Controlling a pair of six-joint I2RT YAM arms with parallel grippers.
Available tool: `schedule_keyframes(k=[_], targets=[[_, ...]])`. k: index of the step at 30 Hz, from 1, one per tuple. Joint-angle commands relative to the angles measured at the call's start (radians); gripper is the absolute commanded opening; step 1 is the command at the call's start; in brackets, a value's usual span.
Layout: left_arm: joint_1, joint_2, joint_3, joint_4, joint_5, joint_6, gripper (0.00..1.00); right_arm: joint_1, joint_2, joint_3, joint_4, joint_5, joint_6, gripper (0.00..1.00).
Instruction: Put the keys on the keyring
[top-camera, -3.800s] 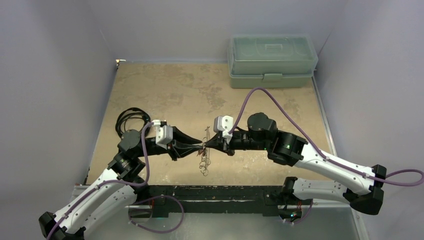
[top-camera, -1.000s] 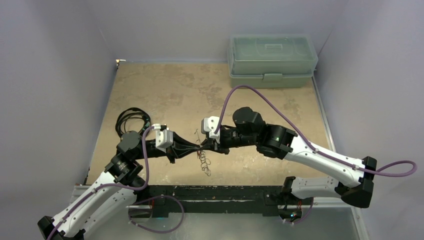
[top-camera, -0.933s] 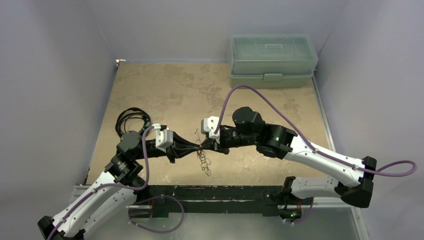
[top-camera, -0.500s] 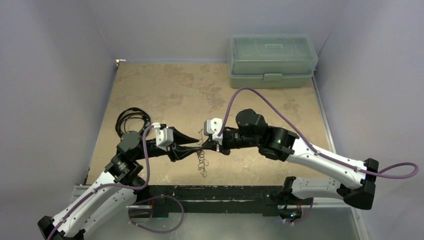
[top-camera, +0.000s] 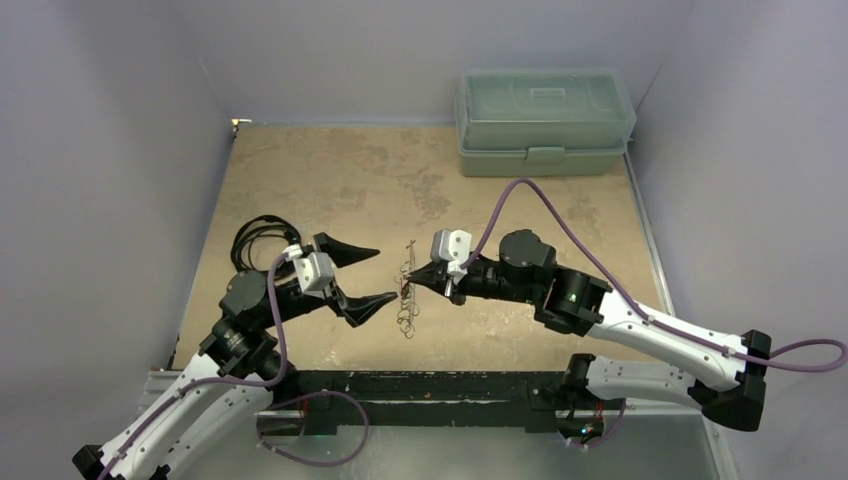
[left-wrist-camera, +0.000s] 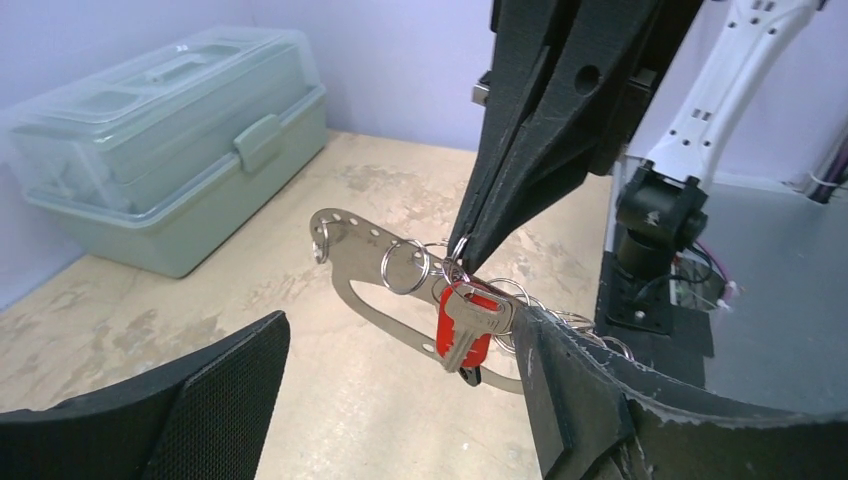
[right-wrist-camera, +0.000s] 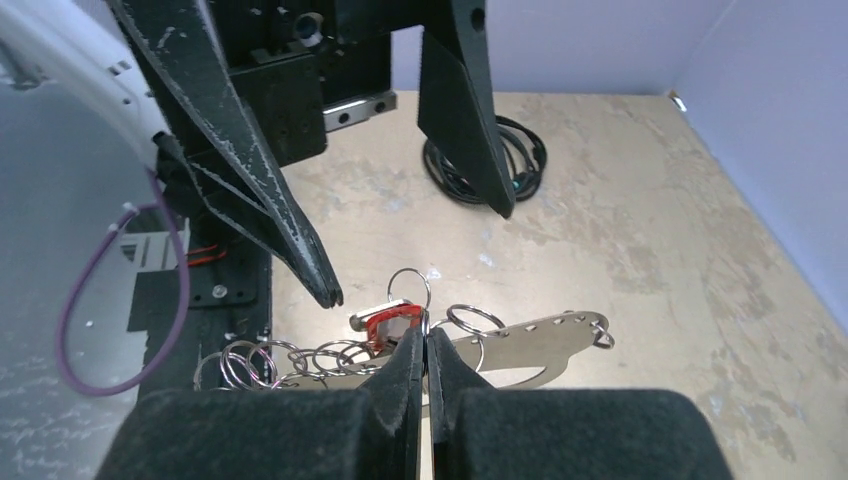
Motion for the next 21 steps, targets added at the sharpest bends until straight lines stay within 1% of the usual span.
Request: schedule_keyframes(k=[1, 5, 9, 11, 14, 19, 21], targets=[[-0.006, -0.013, 0.049, -0.017, -0.114, -0.004, 0.82, 0.001, -0.03, -0.027, 0.165, 0.094, 0.056, 0.0], [-0.006, -0.035, 0.053, -0.023, -0.226, -0.045, 0.86, 0.0, -0.037, -0.043, 0.207, 0.174, 0.105, 0.0], [-0.006, -0.014, 0.088, -0.068, -0.283, -0.08, 0.88, -0.008, -0.062, -0.069, 0.262, 0.149, 0.145, 0.0], [-0.005, 0.002, 0.106, -0.093, -0.289, -0.079, 0.87, -0.011, -0.066, -0.072, 0.264, 0.148, 0.162, 0.0], [-0.006, 0.008, 0.119, -0.125, -0.285, -0.073, 0.83, -0.018, -0.066, -0.072, 0.266, 0.152, 0.167, 0.0], [-0.005, 0.002, 0.122, -0.133, -0.254, -0.067, 0.83, -0.019, -0.043, -0.051, 0.247, 0.223, 0.163, 0.0], [-0.005, 0.006, 0.117, -0.124, -0.243, -0.077, 0.83, -0.019, -0.033, -0.038, 0.237, 0.228, 0.164, 0.0]])
